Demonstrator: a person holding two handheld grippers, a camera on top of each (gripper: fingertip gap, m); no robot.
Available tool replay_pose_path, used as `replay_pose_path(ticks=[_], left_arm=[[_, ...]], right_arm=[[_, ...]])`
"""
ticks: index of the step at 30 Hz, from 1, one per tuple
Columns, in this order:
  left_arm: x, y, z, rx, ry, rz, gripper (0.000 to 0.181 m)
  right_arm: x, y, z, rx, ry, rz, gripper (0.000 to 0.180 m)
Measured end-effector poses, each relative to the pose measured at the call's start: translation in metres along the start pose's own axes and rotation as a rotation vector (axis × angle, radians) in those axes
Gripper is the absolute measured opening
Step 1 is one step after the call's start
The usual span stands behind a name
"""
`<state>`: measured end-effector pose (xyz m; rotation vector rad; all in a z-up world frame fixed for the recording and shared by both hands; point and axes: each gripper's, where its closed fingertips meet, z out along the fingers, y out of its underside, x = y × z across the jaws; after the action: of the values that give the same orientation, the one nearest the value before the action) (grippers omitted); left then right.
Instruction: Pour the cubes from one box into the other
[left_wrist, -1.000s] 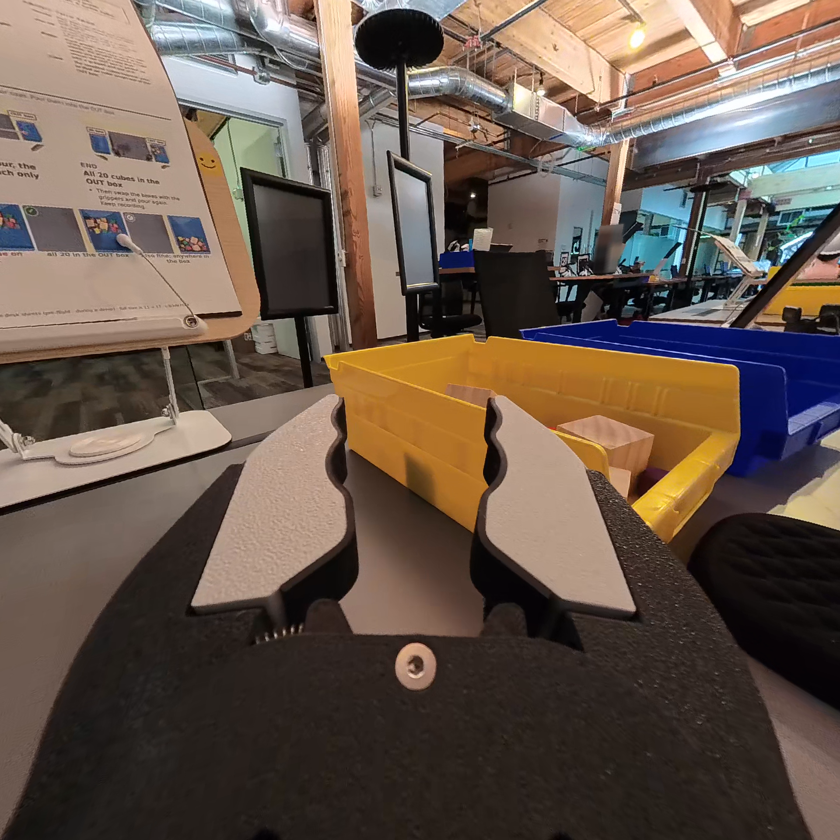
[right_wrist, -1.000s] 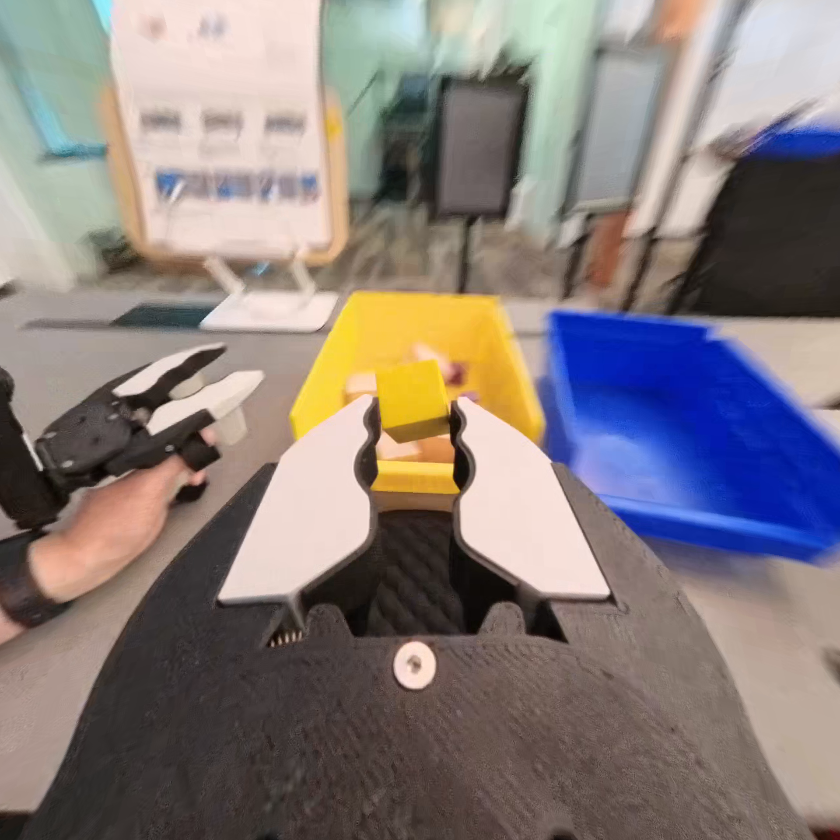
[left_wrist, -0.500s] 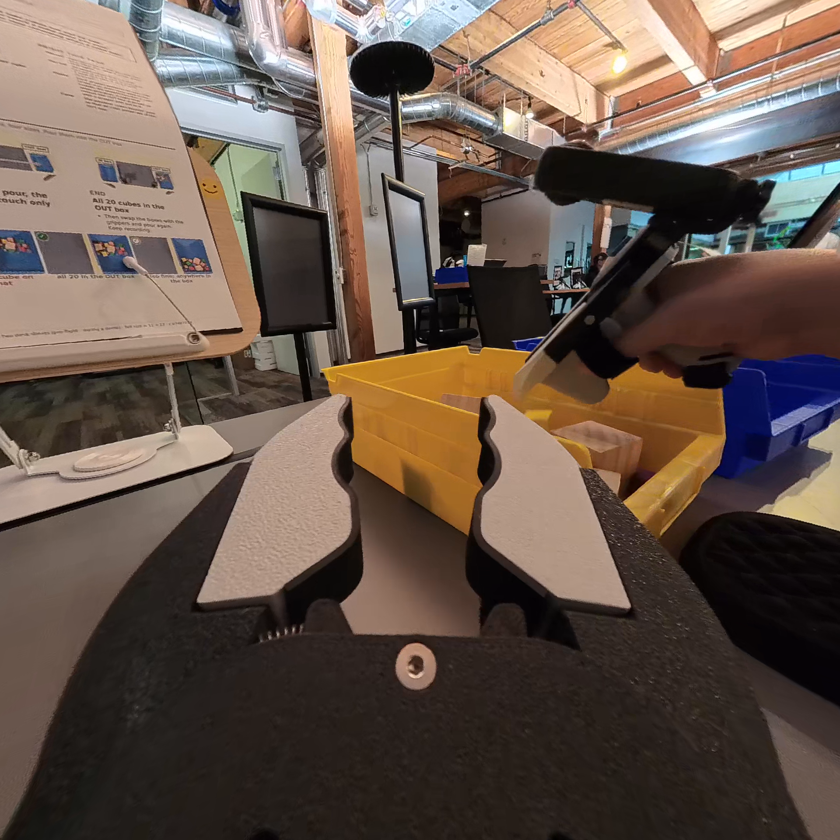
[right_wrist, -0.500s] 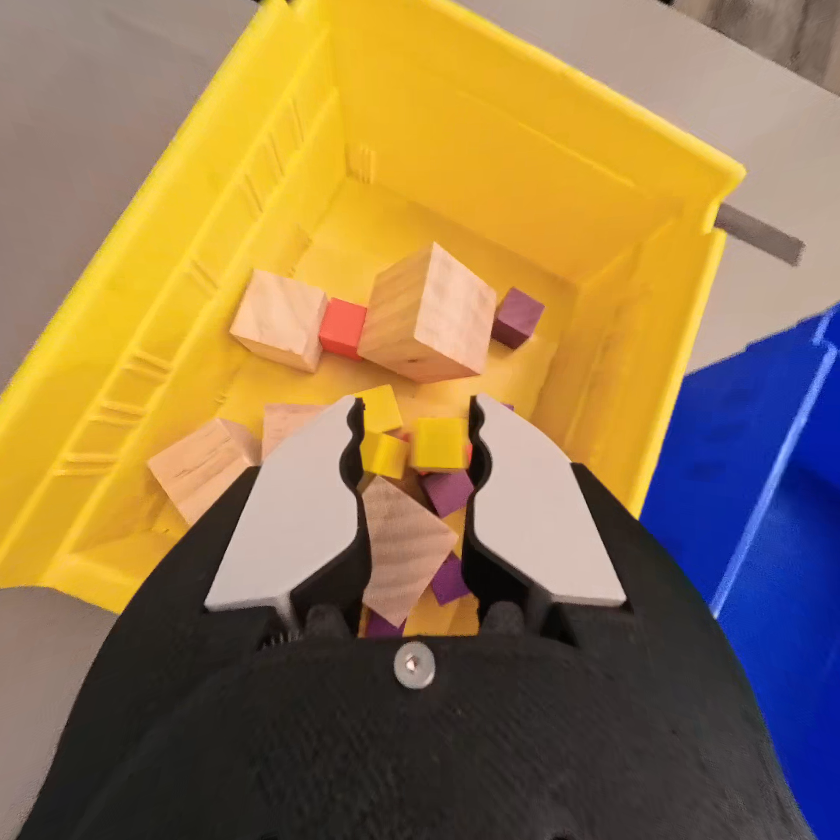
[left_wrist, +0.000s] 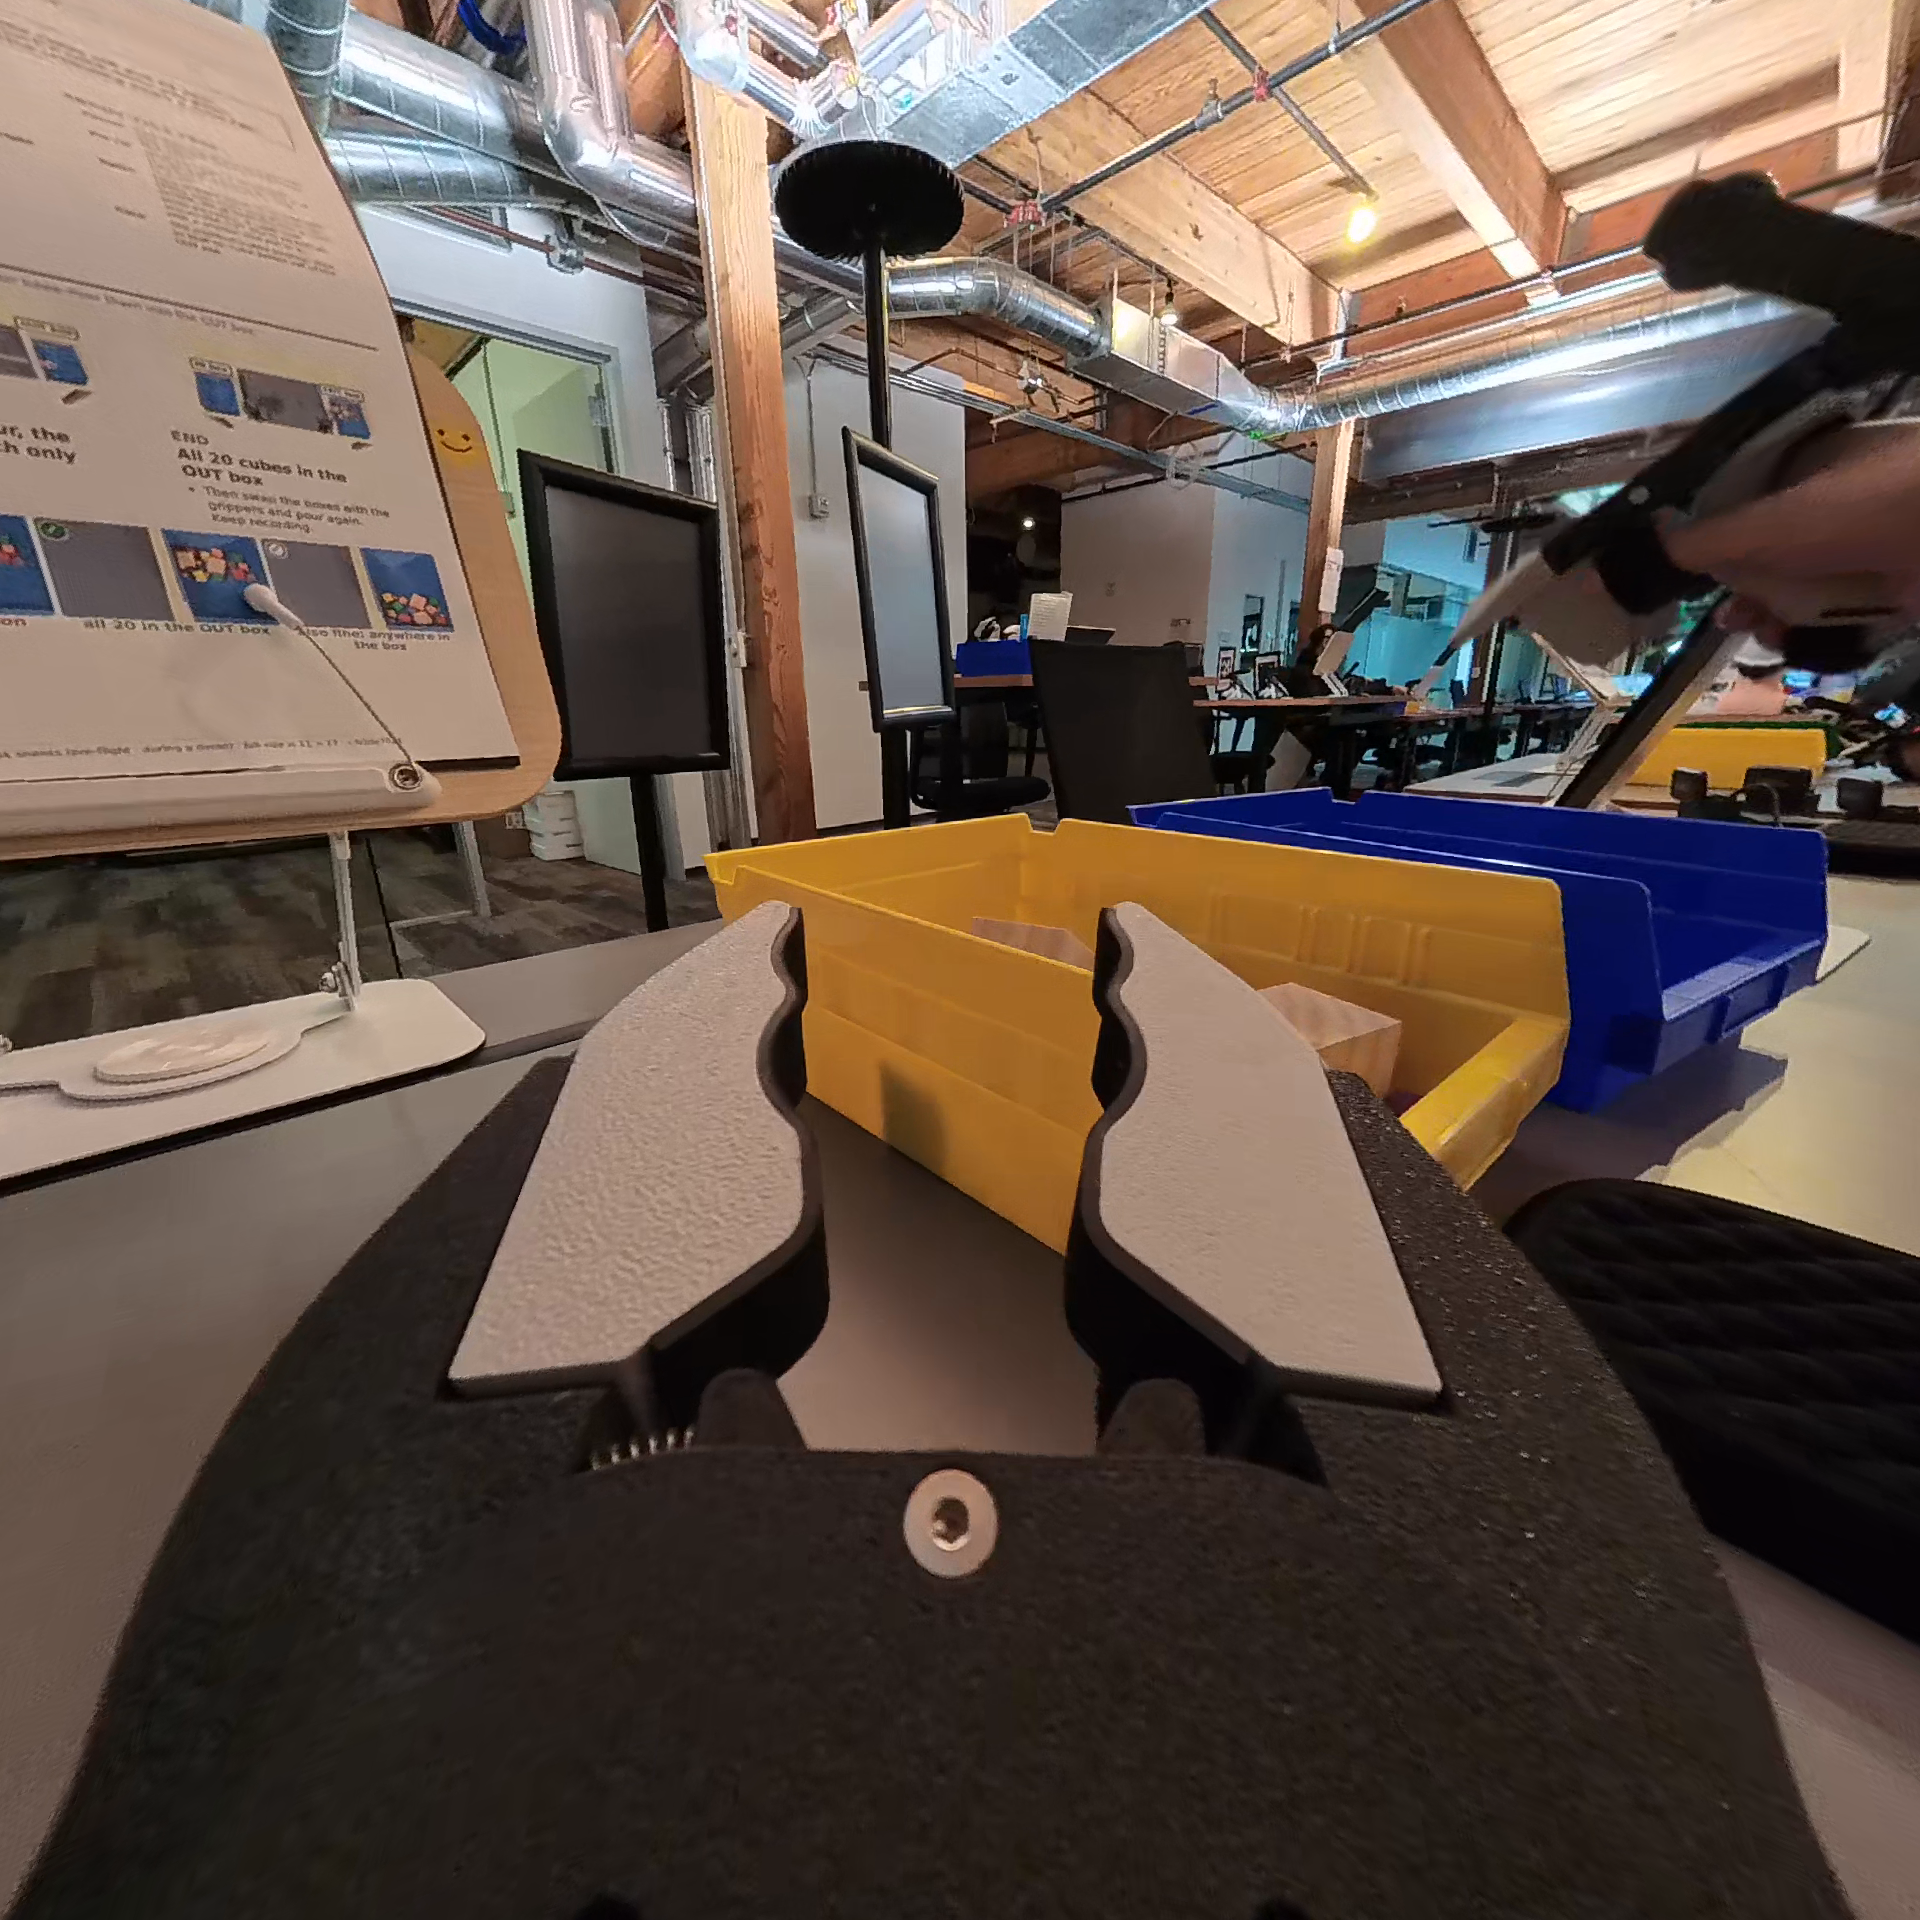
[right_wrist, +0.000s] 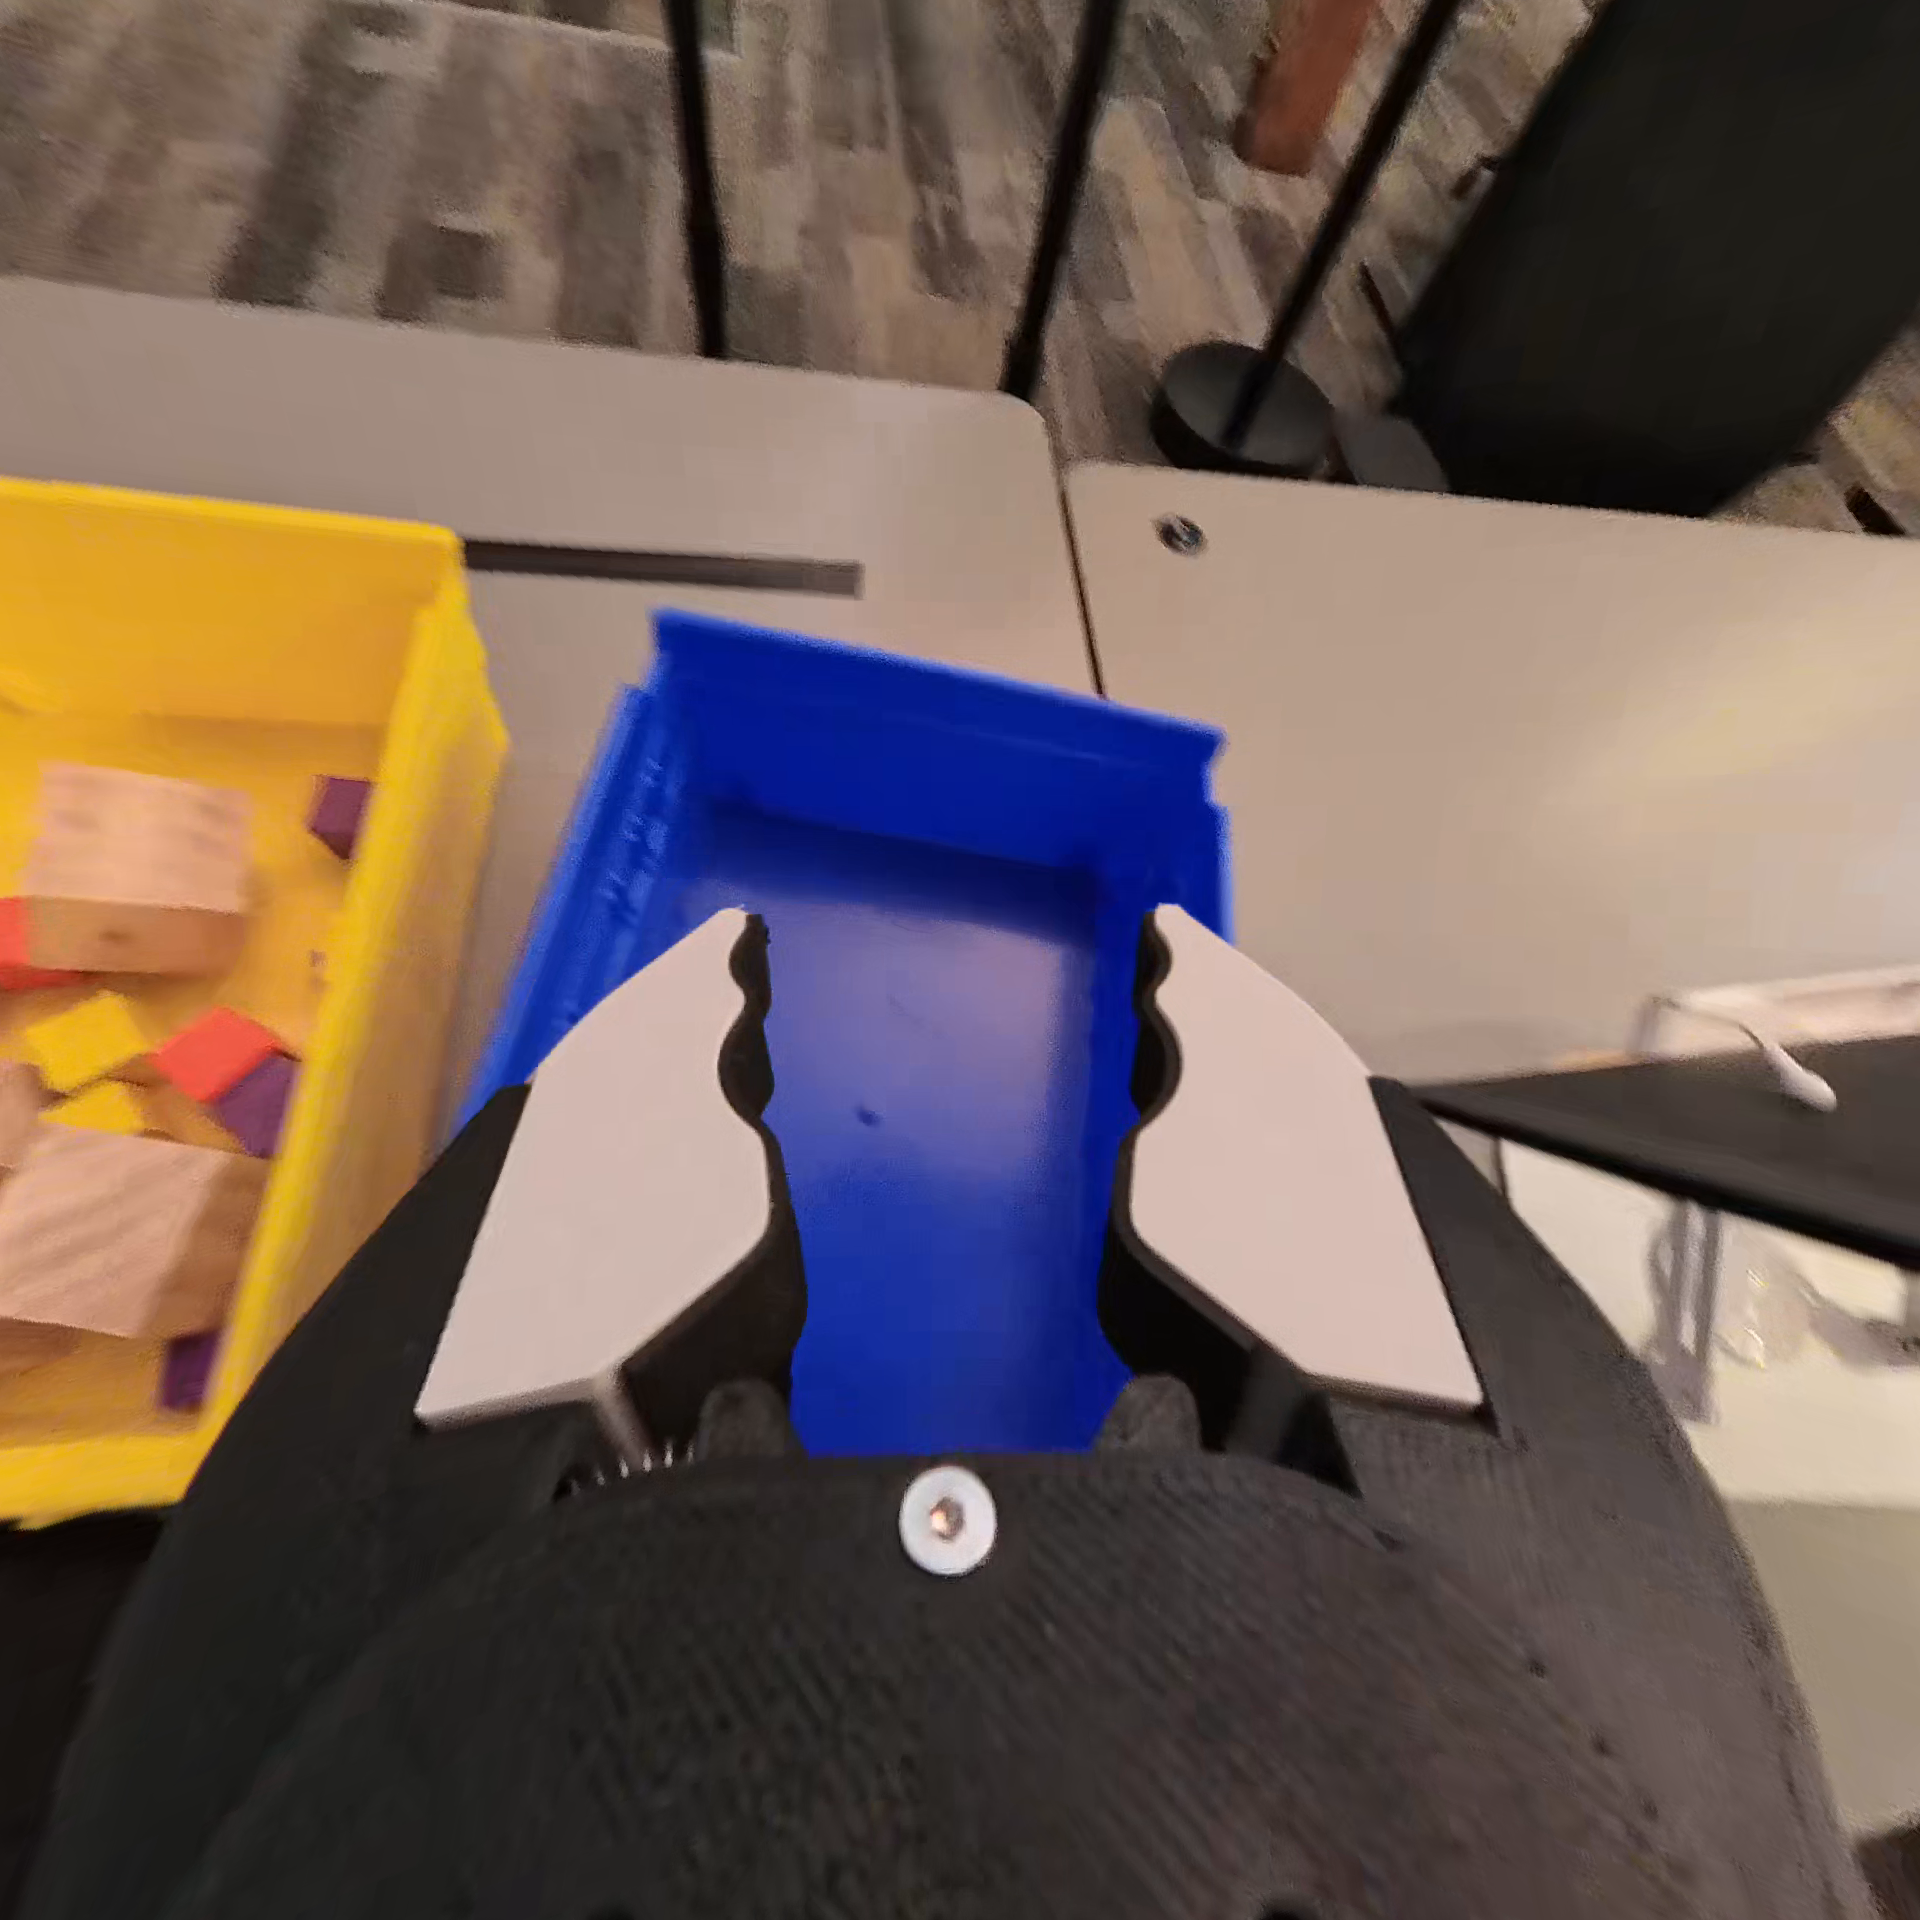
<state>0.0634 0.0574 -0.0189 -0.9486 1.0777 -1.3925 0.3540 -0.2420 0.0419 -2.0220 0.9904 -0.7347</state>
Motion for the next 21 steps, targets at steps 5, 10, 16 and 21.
replay_pose_path(ticks=[5, 10, 16, 21], left_arm=[[0.005, 0.001, 0.003, -0.007, 0.008, 0.025, 0.053], [0.001, 0.006, 0.006, -0.028, -0.002, -0.013, 0.053], [0.013, 0.007, 0.005, -0.033, 0.069, -0.046, 0.053], [0.015, 0.008, 0.009, -0.046, 0.1, -0.083, 0.054]], right_arm=[[0.032, 0.045, 0.007, -0.137, 0.065, -0.07, 0.068], [0.071, 0.102, 0.06, -0.435, 0.055, -0.129, 0.067], [0.07, 0.166, 0.087, -0.841, -0.099, 0.051, 0.031], [0.041, 0.168, 0.082, -0.874, -0.26, 0.23, 0.007]])
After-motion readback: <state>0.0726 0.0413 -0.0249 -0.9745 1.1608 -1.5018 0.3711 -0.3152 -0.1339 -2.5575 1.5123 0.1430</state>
